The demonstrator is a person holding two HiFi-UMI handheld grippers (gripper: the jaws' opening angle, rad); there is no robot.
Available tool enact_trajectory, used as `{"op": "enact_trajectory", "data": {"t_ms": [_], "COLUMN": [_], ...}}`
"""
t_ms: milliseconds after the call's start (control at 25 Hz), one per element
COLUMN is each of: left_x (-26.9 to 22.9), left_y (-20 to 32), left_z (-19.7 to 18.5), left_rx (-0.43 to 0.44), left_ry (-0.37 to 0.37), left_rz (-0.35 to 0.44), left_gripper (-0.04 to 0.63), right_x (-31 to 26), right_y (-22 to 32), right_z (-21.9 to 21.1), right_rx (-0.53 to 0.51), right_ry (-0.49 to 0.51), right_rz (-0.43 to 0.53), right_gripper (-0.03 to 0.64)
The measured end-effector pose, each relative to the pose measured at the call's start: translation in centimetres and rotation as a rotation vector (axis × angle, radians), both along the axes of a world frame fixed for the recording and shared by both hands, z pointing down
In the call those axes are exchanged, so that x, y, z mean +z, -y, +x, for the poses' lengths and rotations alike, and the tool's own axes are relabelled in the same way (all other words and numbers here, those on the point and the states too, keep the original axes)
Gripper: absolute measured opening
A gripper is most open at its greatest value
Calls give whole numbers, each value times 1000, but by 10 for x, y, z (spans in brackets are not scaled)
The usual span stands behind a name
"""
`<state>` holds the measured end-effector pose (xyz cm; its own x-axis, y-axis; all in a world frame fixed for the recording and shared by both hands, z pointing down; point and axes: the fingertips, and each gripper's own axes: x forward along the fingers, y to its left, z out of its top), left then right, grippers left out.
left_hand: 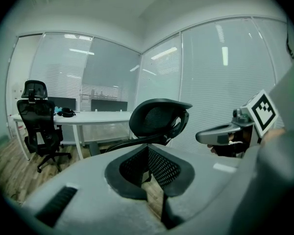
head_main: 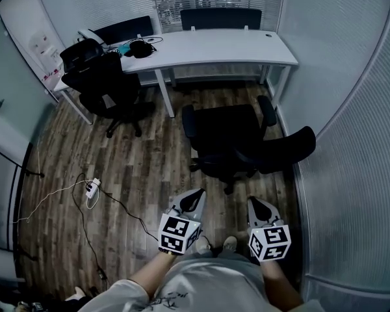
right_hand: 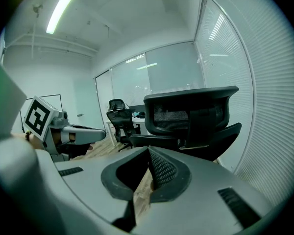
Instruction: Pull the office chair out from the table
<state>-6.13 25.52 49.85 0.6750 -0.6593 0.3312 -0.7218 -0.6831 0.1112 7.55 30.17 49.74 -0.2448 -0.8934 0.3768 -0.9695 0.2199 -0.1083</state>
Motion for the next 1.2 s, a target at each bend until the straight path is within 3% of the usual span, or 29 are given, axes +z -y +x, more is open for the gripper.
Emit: {"op": "enact_trajectory", "data": {"t_ms": [1200], "left_x": [6], "left_y": [-8], "left_z": [27], "left_rx": [-32], "left_ry": [7], "left_rz": [-26], "left_gripper": [11], "right_x": [6], "right_y": [13], "right_z": [3], "right_rx": [-121], "right_ry": [1], "right_rz": [-23], "right_gripper": [8]}}
